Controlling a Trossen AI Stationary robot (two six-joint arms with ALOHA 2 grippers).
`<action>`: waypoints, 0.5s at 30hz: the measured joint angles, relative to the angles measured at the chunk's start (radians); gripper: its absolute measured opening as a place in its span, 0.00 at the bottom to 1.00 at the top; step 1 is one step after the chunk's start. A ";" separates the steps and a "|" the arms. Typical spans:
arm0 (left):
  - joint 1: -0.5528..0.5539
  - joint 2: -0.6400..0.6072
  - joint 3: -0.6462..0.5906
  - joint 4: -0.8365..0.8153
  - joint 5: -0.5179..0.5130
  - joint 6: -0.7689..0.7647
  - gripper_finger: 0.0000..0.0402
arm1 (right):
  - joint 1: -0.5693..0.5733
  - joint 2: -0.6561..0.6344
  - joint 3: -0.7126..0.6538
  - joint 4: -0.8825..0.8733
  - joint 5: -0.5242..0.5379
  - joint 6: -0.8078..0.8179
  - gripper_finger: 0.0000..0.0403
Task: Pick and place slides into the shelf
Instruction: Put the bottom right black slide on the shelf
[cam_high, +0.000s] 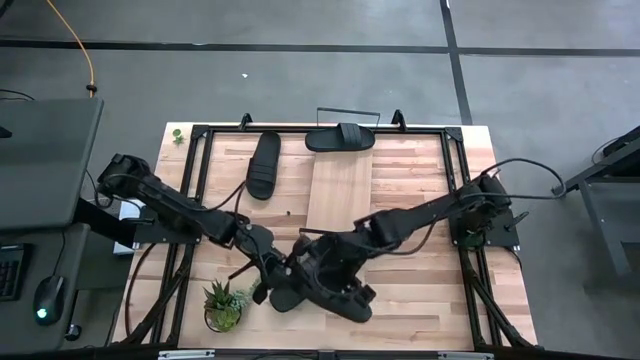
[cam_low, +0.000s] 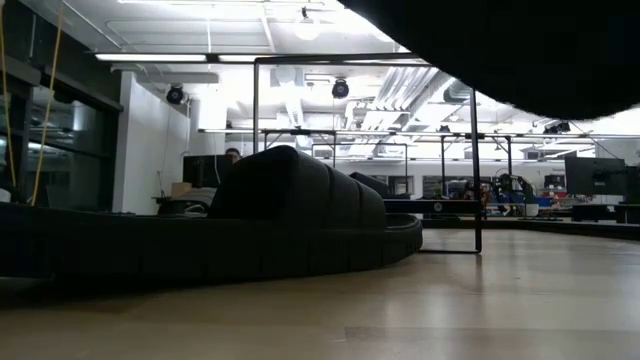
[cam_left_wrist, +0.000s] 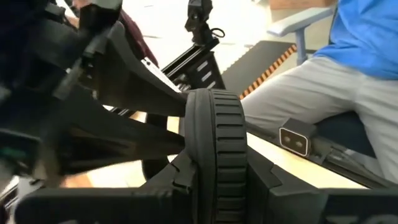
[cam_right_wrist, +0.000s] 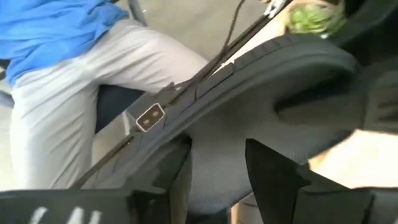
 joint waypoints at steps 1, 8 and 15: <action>0.000 -0.012 0.000 -0.016 0.000 0.000 0.14 | -0.004 -0.013 0.000 -0.009 0.015 -0.001 0.35; -0.044 -0.098 0.000 -0.146 -0.119 0.015 0.14 | -0.021 -0.121 0.000 -0.063 0.150 -0.022 0.35; -0.150 -0.182 0.001 -0.201 -0.323 0.132 0.14 | -0.020 -0.192 0.000 -0.121 0.206 0.032 0.35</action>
